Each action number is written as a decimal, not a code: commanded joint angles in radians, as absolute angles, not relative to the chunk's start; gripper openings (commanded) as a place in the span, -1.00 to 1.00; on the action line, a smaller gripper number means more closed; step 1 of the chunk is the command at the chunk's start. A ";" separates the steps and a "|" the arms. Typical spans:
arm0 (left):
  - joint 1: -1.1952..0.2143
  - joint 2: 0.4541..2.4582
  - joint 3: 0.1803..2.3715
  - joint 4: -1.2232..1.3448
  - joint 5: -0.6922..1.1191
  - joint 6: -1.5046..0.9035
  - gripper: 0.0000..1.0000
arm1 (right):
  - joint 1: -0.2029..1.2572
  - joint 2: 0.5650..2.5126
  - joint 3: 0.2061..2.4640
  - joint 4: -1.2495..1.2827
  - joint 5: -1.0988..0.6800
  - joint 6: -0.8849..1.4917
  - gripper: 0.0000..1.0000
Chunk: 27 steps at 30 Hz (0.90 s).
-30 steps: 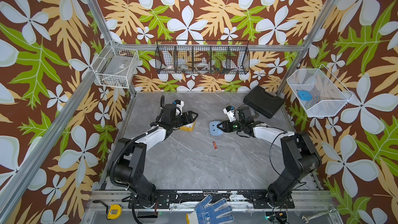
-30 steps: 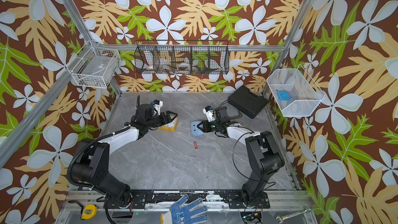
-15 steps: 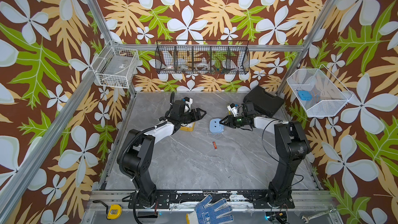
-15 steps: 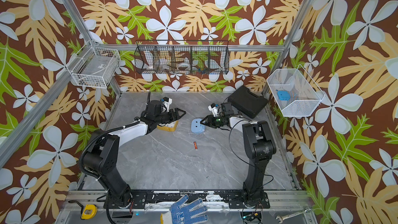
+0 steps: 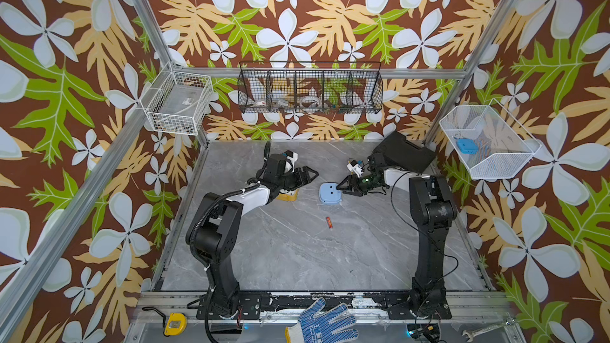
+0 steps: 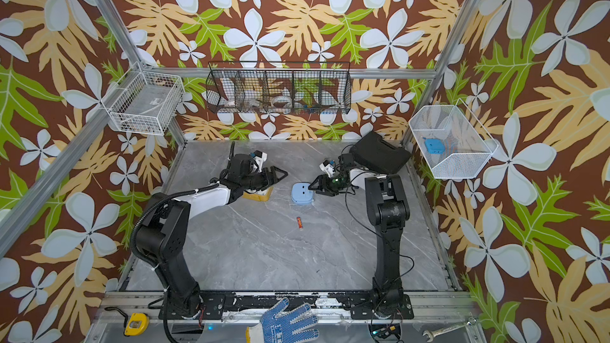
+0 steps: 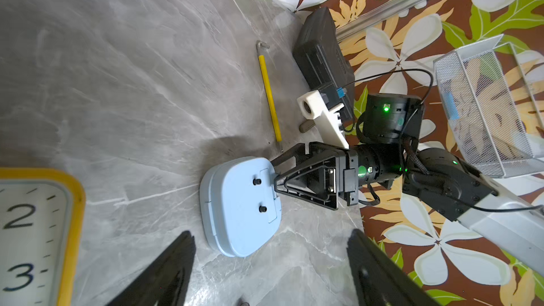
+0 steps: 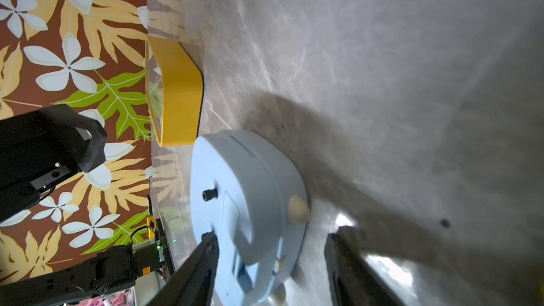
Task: Insert the battery into the alarm
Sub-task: Adjust the alarm at the center of the board.
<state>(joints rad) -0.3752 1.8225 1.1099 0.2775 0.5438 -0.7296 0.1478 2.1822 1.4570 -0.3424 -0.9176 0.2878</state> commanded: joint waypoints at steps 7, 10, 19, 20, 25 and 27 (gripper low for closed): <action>-0.396 1.860 1.079 0.431 0.572 -0.878 0.65 | 0.175 2.002 1.421 -0.296 -0.656 0.306 0.37; -0.400 1.884 1.075 0.435 0.560 -0.952 0.62 | 0.244 1.917 1.377 -0.284 -0.461 0.288 0.34; -0.410 1.934 1.129 0.327 0.530 -0.991 0.45 | 0.400 1.847 1.252 -0.165 -0.199 0.445 0.13; -0.411 1.947 1.138 0.314 0.531 -0.992 0.40 | 0.408 1.848 1.247 -0.156 -0.185 0.453 0.10; -0.413 1.976 1.147 0.311 0.541 -1.009 0.23 | 0.417 1.863 1.249 -0.153 -0.172 0.476 0.00; -0.416 1.982 1.149 0.311 0.544 -1.009 0.21 | 0.417 1.869 1.252 -0.160 -0.167 0.472 -0.04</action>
<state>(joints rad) -0.4118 1.9774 1.1397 0.3103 0.5316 -0.9936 0.4145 1.8629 1.2453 -0.1722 -0.2047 0.4530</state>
